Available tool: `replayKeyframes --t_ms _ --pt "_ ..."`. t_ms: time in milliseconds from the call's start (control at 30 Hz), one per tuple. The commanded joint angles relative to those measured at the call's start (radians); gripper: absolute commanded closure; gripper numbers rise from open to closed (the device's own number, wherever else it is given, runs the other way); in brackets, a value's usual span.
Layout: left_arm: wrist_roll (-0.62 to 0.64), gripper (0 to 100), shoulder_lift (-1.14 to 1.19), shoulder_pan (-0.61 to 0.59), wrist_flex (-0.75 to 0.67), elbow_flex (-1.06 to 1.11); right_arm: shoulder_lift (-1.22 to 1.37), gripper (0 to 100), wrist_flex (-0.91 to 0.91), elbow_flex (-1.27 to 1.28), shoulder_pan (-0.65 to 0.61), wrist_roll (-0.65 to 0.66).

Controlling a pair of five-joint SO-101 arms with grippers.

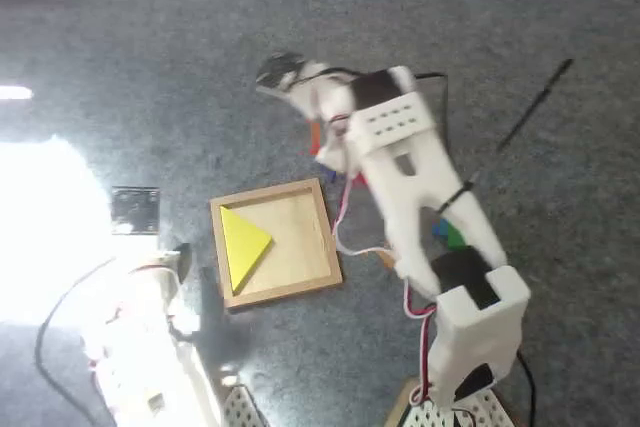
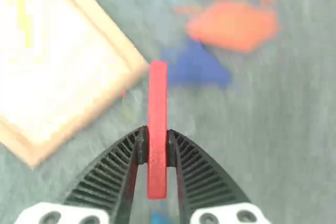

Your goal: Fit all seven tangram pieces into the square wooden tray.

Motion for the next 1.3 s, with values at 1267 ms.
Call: replayKeyframes --t_ms 1267 --pt "-0.212 68 0.0 -0.505 0.057 -0.001 0.168 73.5 -0.061 -0.018 -0.357 0.258"
